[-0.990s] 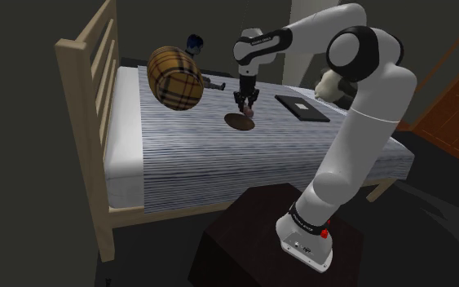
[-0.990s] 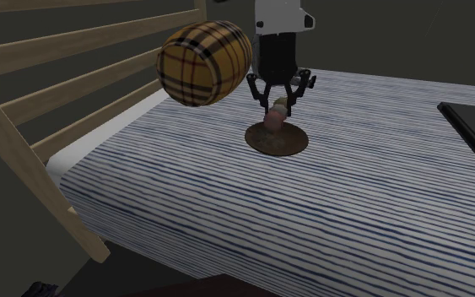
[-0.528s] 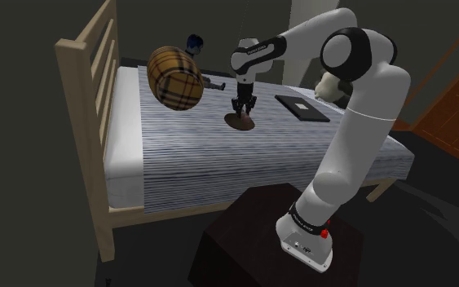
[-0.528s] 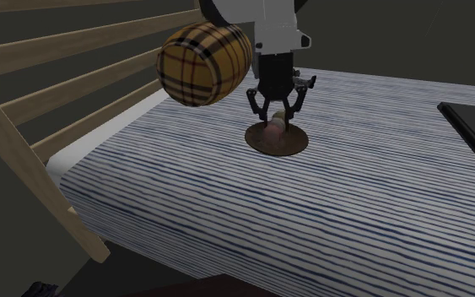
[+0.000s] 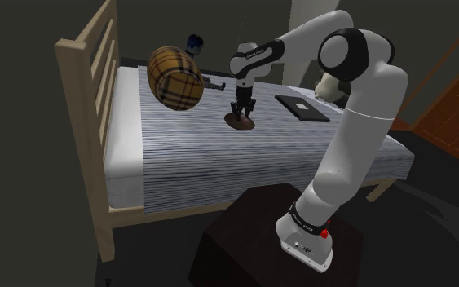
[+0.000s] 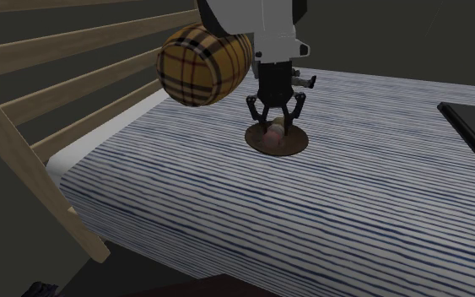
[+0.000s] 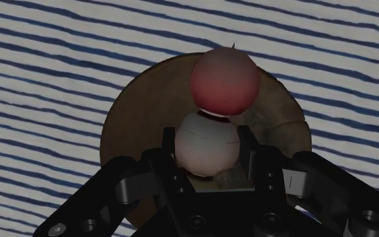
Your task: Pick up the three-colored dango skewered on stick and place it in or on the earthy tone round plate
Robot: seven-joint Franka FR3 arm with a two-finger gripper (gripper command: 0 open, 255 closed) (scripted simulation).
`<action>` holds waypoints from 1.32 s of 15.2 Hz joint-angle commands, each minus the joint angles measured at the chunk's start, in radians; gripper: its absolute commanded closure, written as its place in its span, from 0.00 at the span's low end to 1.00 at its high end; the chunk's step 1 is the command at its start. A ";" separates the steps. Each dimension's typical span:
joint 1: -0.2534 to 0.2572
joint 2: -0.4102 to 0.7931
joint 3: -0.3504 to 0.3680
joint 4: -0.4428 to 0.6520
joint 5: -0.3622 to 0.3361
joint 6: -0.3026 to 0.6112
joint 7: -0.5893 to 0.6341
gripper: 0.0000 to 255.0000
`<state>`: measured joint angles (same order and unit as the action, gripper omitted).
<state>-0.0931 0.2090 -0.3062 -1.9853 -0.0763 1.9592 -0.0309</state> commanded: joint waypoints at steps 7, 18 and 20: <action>0.000 0.000 0.000 0.000 0.000 0.000 0.000 0.00; 0.007 -0.018 0.003 0.107 -0.001 -0.125 0.001 0.00; 0.007 -0.018 0.003 0.107 -0.001 -0.125 0.001 0.00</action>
